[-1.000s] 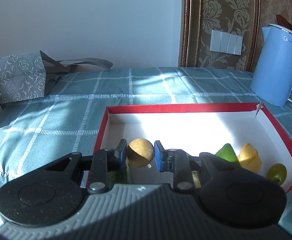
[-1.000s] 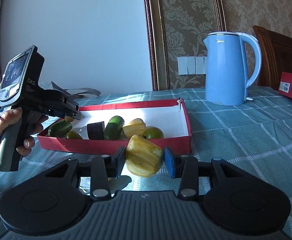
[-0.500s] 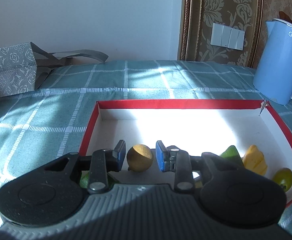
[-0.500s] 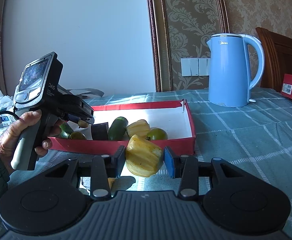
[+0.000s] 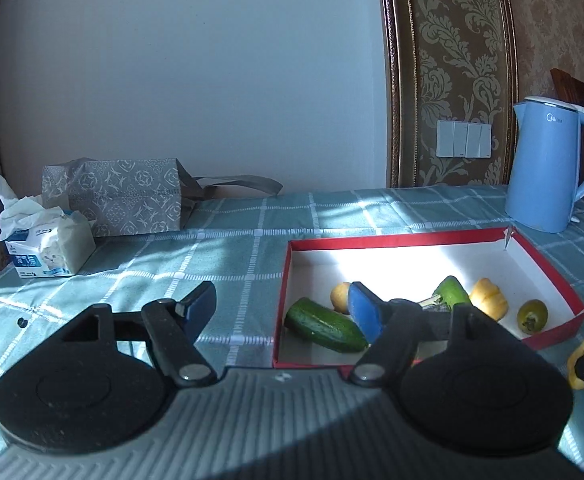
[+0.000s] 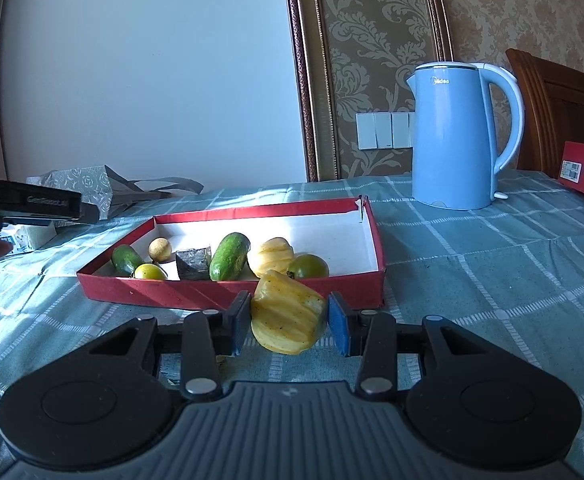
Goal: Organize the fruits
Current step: 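Lower the yellow potato into the tray and open the left tool, then carry the yellow pepper piece into the tray and open the right tool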
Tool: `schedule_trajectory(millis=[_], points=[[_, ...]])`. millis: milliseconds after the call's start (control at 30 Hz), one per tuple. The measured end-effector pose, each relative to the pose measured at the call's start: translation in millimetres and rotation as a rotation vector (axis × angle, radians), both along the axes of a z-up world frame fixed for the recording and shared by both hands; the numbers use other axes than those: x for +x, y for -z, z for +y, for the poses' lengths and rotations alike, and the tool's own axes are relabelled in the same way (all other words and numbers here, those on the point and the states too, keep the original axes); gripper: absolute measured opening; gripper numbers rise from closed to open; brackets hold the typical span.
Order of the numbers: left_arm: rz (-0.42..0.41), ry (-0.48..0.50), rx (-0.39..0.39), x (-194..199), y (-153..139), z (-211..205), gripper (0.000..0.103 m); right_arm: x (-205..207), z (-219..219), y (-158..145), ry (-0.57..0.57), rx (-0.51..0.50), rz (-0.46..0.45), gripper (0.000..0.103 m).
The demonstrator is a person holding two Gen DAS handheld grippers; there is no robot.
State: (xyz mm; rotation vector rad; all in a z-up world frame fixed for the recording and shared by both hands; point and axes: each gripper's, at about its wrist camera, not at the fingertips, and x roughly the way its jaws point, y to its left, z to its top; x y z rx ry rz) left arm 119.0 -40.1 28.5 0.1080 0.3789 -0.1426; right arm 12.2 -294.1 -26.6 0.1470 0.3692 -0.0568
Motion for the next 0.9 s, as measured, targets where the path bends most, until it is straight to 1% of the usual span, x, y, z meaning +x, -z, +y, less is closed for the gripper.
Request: schedule_trajectory(millis=[67, 100, 167, 200, 267, 333, 367, 467, 533, 567, 667, 800, 900], points=[[-0.023, -0.003, -0.016, -24.6, 2.5, 8.0, 0.074, -0.3, 0.1, -0.3, 0.005, -0.002, -0.003, 0.041], [-0.015, -0.007, -0.033, -32.0, 5.1, 10.9, 0.075, -0.3, -0.6, -0.4, 0.009, -0.002, -0.003, 0.041], [-0.002, 0.02, -0.056, -41.4, 13.5, 11.4, 0.075, -1.1, -0.9, -0.4, 0.018, -0.003, -0.007, 0.041], [0.001, 0.03, -0.052, -43.9, 17.9, 9.2, 0.075, -1.7, -0.7, -0.5, 0.022, -0.005, -0.009, 0.041], [0.025, 0.082, -0.06, -46.4, 29.7, 4.2, 0.075, -2.7, -0.1, -1.0, 0.029, -0.012, -0.014, 0.041], [0.067, 0.125, -0.067, -44.4, 34.2, 2.1, 0.075, -4.6, 1.2, -2.1, 0.044, -0.031, -0.027, 0.041], [0.062, 0.139, -0.079, -44.9, 34.6, 3.4, 0.075, -4.7, 1.7, -3.5, 0.051, -0.041, -0.031, 0.041], [0.078, 0.131, -0.097, -41.9, 37.4, 9.6, 0.077, 0.8, 3.6, -9.1, 0.043, -0.079, -0.041, 0.041], [0.097, 0.116, -0.126, -38.0, 38.1, 14.9, 0.077, 11.8, 3.7, -16.0, 0.041, -0.116, -0.039, 0.041], [0.101, 0.108, -0.133, -36.8, 38.6, 16.7, 0.079, 17.2, 2.2, -18.7, 0.041, -0.118, -0.038, 0.041], [0.109, 0.109, -0.13, -36.0, 40.0, 17.7, 0.08, 45.9, -4.6, -27.2, 0.058, -0.152, -0.027, 0.041], [0.114, 0.125, -0.115, -36.5, 41.7, 14.4, 0.08, 81.4, -19.4, -28.7, 0.054, -0.123, 0.025, 0.041], [0.127, 0.135, -0.118, -34.6, 42.9, 13.8, 0.08, 94.5, -24.9, -25.2, 0.074, -0.131, 0.034, 0.041]])
